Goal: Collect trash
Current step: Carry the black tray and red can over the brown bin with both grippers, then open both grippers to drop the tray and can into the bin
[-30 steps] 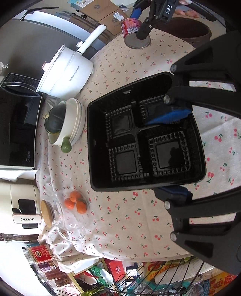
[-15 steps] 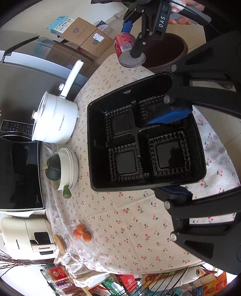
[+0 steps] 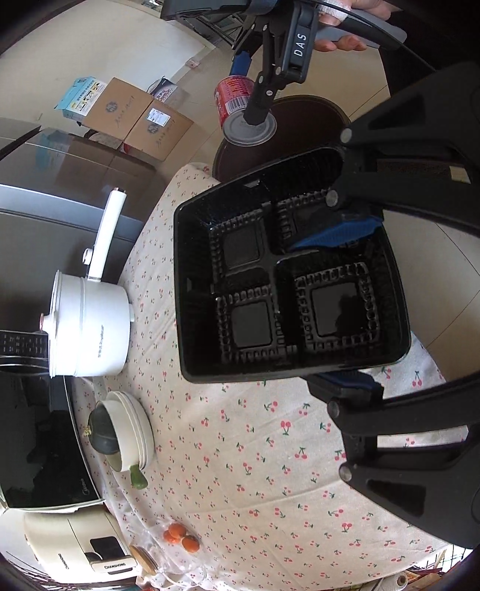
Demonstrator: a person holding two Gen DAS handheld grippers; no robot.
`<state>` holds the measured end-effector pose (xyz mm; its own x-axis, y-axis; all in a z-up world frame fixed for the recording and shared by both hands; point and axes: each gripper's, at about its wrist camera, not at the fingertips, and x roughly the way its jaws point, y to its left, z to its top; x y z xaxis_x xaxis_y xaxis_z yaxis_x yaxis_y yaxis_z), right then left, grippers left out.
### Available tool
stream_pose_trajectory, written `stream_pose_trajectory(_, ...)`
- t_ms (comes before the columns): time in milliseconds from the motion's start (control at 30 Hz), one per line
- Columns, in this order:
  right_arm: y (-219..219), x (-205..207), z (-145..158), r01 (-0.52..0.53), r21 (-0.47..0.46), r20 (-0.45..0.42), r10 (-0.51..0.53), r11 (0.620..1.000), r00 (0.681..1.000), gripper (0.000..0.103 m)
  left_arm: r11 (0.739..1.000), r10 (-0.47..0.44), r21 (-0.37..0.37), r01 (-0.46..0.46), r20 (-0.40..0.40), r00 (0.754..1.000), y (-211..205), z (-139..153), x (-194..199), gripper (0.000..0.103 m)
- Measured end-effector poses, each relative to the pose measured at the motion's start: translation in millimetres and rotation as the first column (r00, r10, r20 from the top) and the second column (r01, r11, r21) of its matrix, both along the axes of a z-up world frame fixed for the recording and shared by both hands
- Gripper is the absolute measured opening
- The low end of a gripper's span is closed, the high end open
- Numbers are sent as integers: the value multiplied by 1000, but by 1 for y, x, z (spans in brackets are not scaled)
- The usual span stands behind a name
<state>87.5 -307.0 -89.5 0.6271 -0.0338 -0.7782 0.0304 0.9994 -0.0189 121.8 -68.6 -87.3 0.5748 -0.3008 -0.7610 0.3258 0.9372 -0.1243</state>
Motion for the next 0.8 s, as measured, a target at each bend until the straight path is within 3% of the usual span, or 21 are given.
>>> stream_pose_trajectory(300,-63,-30,-15,98,0,-26,-98,995,995,92,994,-112,-15,111,-22,993,-64,-14,2,59)
stream_pose_trajectory(667,-108,-48,-33,172,-9,-66,-172,985,983,92,974,-225,-10,224,-46,973,-136,-44,7,60)
stream_pose_trajectory(733,-113,-49,-35,183,-9,-70,-183,983,981,92,971,-240,8,240,-12,971,-142,-44,7,67)
stream_pose_trajectory(800,-118,-49,-36,193,-9,-75,-193,981,978,92,972,-231,39,231,4,973,-146,-43,8,93)
